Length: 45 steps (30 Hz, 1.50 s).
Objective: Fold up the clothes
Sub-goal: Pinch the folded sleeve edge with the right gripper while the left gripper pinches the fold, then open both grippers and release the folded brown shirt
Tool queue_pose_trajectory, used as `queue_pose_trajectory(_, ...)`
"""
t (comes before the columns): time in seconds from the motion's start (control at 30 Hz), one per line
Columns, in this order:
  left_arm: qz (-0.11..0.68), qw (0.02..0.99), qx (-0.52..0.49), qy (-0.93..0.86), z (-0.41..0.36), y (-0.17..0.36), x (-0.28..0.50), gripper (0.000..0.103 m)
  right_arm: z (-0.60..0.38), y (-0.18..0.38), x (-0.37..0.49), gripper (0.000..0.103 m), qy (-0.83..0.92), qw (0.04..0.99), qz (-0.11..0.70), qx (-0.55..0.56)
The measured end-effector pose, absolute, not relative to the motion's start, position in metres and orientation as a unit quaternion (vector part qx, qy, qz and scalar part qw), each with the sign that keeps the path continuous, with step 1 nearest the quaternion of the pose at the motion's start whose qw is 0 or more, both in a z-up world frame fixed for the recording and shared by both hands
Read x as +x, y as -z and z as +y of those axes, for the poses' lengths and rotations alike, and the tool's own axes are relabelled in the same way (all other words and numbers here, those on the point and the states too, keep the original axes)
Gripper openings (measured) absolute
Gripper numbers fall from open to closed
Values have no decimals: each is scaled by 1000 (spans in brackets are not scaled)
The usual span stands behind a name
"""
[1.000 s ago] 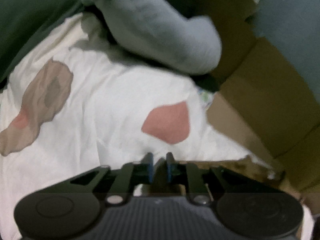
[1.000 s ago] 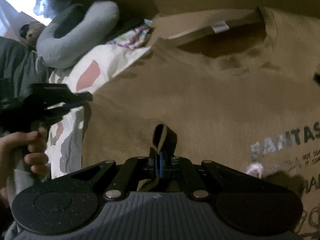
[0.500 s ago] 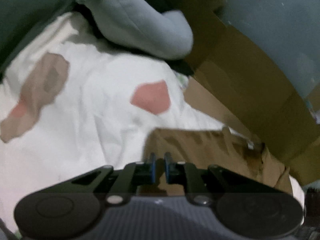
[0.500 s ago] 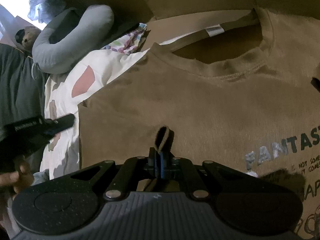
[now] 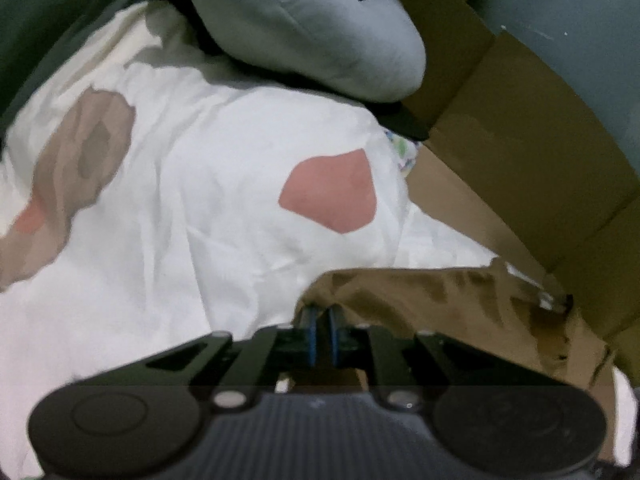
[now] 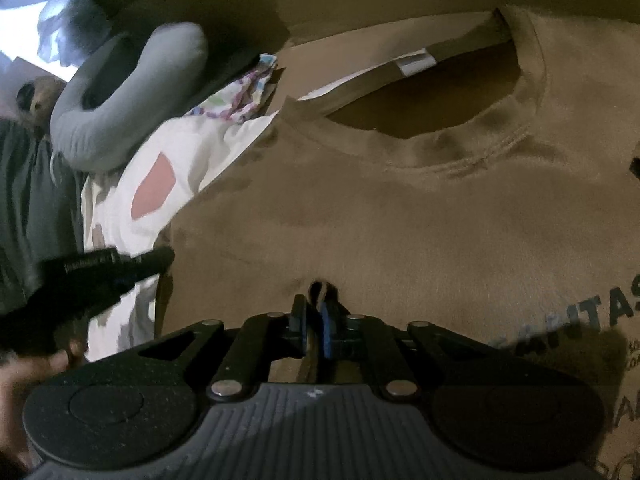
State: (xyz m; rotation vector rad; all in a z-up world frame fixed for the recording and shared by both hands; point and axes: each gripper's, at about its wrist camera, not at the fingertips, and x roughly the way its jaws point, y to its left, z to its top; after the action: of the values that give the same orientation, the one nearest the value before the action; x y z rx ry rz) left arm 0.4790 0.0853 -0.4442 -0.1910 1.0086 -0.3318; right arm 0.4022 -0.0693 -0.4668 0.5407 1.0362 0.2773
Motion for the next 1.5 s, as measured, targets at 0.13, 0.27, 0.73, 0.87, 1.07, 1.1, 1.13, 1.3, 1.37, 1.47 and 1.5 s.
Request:
queue_pose_trajectory(0.13,479,861,-83,149,81,438,475,9,-66,459,399,10,-120,838,487,215)
queue_pose_trajectory(0.27,462,865,-68,181,82,424,460,9,-67,447,393,24,-116,851,475,190)
queue_pose_trajectory(0.73,472,844,-52,249,78,441,394,9,-22,439,366,32,-221,843,480,102)
queue_pose_trajectory(0.87,475,843,-51,248,80,446,383,9,-14,450,357,32,-219,837,497,61)
queue_pose_trajectory(1.07,473,845,-28,250,79,451,363,10,-11,446,347,43,-214,838,501,26)
queue_pose_trajectory(1.1,469,847,-21,249,78,450,359,10,-11,445,345,44,-215,839,500,23)
queue_pose_trajectory(1.13,461,852,-12,248,77,450,353,13,-13,444,343,46,-213,838,501,29)
queue_pose_trajectory(1.3,447,859,-2,248,79,449,330,16,-26,438,334,46,-213,834,508,36)
queue_pose_trajectory(1.37,450,859,-4,244,84,450,322,16,-34,433,332,46,-211,833,511,30)
queue_pose_trajectory(1.47,468,853,-10,230,88,452,310,18,-49,418,329,48,-213,832,512,23)
queue_pose_trajectory(1.5,475,851,-14,224,89,452,305,18,-53,411,325,48,-220,831,511,15)
